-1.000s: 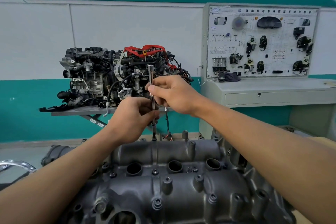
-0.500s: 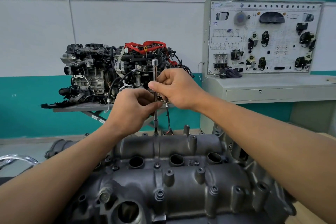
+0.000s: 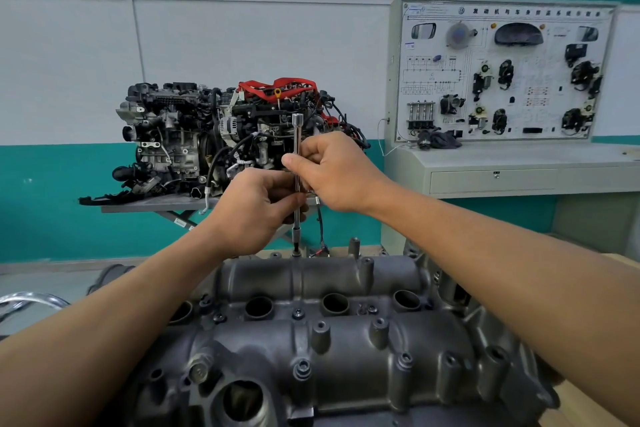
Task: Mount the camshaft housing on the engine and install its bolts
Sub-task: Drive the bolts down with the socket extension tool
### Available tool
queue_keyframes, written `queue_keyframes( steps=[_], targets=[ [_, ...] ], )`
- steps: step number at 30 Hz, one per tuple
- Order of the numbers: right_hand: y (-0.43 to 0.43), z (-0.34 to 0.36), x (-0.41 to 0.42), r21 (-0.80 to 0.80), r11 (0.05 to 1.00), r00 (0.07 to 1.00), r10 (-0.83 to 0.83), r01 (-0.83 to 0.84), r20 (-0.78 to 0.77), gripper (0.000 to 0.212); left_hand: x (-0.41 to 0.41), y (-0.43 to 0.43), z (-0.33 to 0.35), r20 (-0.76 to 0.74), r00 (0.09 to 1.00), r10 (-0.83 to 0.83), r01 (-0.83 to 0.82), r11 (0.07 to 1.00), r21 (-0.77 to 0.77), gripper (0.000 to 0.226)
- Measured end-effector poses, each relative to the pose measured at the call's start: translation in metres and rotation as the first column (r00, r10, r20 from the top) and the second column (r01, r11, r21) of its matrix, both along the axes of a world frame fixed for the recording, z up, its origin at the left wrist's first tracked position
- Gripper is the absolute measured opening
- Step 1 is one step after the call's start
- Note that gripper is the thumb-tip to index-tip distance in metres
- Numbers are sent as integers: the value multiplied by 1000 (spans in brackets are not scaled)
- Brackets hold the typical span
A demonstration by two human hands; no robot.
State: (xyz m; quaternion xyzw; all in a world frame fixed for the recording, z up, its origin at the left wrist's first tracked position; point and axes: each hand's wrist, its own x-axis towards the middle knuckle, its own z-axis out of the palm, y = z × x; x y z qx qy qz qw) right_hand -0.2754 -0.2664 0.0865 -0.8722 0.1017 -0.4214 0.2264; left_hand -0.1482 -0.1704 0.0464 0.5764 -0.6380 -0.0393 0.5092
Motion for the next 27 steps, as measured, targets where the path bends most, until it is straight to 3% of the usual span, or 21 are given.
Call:
queue_keyframes(
  steps=[5, 11, 16, 20, 24, 27],
  targets=[
    [6, -4, 3, -11, 997, 994, -70, 71, 84, 42, 0, 4, 4, 65, 998, -18, 17, 1000, 18, 14],
    [13, -3, -1, -5, 985, 979, -170, 171, 111, 46, -9, 3, -4, 174, 978, 113, -100, 992, -80, 13],
    [18, -1, -1, -11, 974, 971, -223, 225, 84, 47, -8, -1, -14, 238, 961, 140, -171, 978, 115, 13],
    [23, 2, 2, -4, 962, 962, -272, 272, 35, 45, -9, -1, -15, 227, 962, 153, -183, 976, 120, 7],
    [29, 5, 7, 32, 946, 946, -323, 324, -22, 43, -6, 3, -12, 366, 906, 213, -282, 948, 147, 13],
    [27, 10, 6, 98, 940, 944, -320, 327, -85, 42, -5, 4, -11, 376, 910, 177, -262, 946, 189, 16]
  ],
)
